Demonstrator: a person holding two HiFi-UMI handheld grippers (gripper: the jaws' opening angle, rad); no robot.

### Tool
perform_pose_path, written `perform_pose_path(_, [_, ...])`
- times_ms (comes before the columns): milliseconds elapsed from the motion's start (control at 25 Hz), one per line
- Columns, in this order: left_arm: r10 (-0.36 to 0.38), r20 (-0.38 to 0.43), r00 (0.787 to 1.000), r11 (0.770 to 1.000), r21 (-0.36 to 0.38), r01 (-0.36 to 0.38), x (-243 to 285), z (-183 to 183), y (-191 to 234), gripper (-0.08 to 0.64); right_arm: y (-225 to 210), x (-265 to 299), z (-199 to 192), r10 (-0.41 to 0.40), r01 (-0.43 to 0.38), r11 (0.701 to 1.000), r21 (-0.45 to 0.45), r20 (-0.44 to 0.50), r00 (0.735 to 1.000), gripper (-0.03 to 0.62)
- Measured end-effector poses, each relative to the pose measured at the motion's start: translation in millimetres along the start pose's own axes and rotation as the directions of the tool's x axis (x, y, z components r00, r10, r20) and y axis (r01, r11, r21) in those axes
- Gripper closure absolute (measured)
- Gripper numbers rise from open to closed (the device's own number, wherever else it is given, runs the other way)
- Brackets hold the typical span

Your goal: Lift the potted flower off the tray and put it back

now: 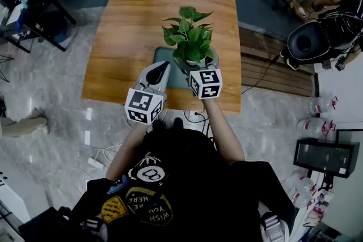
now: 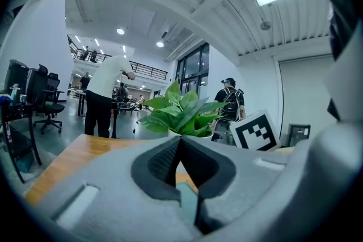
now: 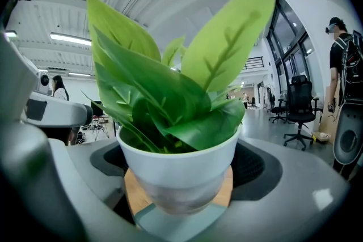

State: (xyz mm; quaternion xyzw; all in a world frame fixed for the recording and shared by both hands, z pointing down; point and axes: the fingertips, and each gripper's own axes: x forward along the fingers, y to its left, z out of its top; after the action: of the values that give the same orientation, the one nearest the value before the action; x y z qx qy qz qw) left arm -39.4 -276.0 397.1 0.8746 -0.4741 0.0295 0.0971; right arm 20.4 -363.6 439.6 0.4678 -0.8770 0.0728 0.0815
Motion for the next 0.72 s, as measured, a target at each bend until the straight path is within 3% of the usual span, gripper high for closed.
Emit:
perform_pose_path(440, [0.015, -0.038, 0.999, 1.000, -0.013, -0.016, -2, -10, 5, 0.563, -6, 15, -24, 0.036, -0.035, 0.999, 0.025, -0.023, 0.999, 0.063])
perform_pose_path(720, [0.036, -0.096, 0.995, 0.999, -0.003, -0.037, 3, -58, 25, 0.563, -5, 42, -78, 0.070, -0.069, 0.997, 0.031, -0.025, 0.997, 0.063])
